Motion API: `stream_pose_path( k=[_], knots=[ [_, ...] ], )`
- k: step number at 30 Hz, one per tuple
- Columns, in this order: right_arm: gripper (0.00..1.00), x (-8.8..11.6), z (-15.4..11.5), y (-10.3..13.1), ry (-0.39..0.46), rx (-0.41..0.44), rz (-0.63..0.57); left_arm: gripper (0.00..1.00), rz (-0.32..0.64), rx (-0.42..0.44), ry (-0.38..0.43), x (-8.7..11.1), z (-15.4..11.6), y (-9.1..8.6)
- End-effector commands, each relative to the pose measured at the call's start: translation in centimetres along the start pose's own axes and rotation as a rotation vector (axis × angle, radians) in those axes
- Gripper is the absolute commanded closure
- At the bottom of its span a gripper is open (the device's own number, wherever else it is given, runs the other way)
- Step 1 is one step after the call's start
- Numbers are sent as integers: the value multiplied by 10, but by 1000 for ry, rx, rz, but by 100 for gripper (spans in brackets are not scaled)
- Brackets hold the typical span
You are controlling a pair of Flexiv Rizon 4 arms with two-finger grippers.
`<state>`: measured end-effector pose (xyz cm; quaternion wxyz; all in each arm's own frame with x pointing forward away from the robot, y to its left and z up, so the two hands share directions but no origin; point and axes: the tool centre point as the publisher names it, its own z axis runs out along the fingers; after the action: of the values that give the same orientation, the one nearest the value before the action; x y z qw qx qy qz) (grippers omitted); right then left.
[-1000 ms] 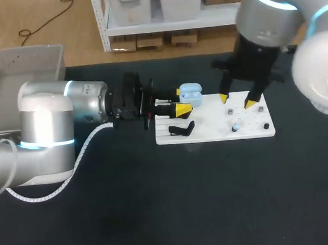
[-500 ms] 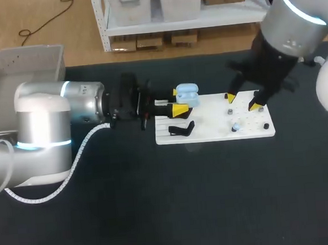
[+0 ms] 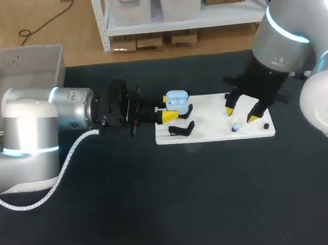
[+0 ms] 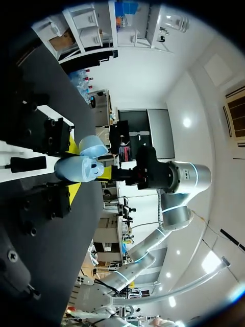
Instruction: Pick up each earbud case from the left stands, insert the matching earbuds, close the lid, and place the case in the box.
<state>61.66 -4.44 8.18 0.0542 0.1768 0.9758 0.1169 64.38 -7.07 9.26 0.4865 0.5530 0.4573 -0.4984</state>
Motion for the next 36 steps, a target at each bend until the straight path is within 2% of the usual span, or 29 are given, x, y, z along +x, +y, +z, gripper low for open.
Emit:
stream_pose_path(
  k=[1,10,23,36],
  knots=[
    [55,-1,16,-1,-21,4,0,100,0,-4,-10,5,0,-3],
    [58,-7,37,-6,-37,47,-10,100,2,-6,-12,4,0,-3],
    [61,-13,52,-11,-60,91,-5,100,2,-6,-12,4,0,-3],
    [64,-17,60,-15,-68,97,41,100,2,-6,-12,4,0,-3]
  ],
)
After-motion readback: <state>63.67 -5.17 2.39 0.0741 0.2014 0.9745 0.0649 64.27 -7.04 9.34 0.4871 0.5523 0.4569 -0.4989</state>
